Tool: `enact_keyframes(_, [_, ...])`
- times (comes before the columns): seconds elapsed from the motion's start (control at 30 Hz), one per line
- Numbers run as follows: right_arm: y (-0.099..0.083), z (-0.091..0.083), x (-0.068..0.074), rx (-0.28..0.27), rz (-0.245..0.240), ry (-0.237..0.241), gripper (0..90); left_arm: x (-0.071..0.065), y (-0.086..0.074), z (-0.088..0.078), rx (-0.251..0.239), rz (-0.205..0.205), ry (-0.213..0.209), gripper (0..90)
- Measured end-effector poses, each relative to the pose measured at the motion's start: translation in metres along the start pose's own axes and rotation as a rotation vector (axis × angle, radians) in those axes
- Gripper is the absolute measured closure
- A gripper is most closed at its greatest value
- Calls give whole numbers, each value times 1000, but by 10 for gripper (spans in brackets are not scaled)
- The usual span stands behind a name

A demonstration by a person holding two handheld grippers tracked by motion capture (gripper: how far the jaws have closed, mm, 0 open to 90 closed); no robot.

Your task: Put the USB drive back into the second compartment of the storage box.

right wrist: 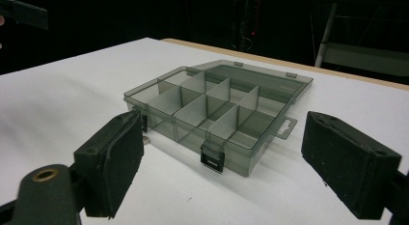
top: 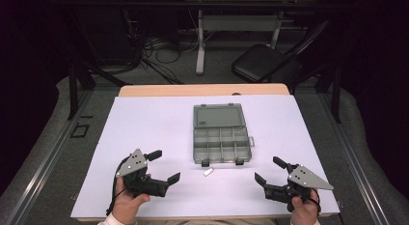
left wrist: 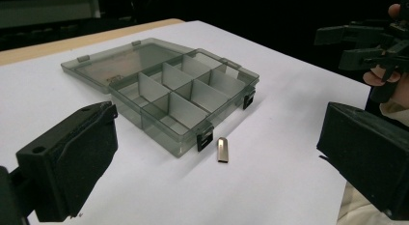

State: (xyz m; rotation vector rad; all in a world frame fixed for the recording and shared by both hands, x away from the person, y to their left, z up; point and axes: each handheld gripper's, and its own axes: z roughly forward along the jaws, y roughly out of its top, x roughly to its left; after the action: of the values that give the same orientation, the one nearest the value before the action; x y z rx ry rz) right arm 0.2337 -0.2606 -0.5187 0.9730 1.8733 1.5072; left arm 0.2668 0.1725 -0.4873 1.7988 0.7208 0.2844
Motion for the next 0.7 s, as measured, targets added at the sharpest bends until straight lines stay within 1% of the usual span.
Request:
enact_keyframes(0.03, [0, 0, 0, 3, 1, 0, 144, 0, 1, 1, -2, -10, -4, 0])
enact_keyframes(0.07, [0, 1, 0, 6, -1, -1, 145, 0, 2, 2, 4, -11, -13, 0])
enact_keyframes(0.1, [0, 1, 0, 3, -2, 0, 144, -1, 4, 3, 9, -4, -10, 0])
enact_keyframes(0.13, [0, 2, 0, 9, -5, 2, 145, -2, 6, 5, 22, 15, 3, 0])
enact_keyframes(0.17, [0, 2, 0, 9, -5, 2, 145, -2, 6, 5, 22, 15, 3, 0])
enact_keyframes(0.2, [0, 2, 0, 8, -5, 3, 144, -3, 8, 5, 29, 26, 11, 0])
enact_keyframes(0.23, [0, 2, 0, 5, -2, 5, 145, -5, 10, 7, 37, 43, 17, 0])
enact_keyframes(0.27, [0, 3, 0, 6, -2, 5, 144, -5, 10, 7, 37, 43, 17, 0])
enact_keyframes(0.33, [0, 3, 0, 7, -3, 4, 145, -6, 13, 9, 59, 53, 19, 0])
enact_keyframes(0.4, [0, 3, -1, 15, -1, 5, 144, -8, 15, 12, 66, 51, 7, 0])
enact_keyframes(0.43, [0, 3, -1, 17, -3, 7, 145, -9, 18, 13, 69, 58, 5, 0])
enact_keyframes(0.57, [0, 4, -1, 15, -3, 8, 145, -12, 23, 16, 81, 65, 2, 0])
enact_keyframes(0.6, [0, 3, -1, 17, -3, 10, 144, -13, 26, 18, 93, 72, -2, 0])
enact_keyframes(0.7, [0, 3, -1, 16, -4, 7, 144, -15, 28, 20, 102, 73, -6, 0])
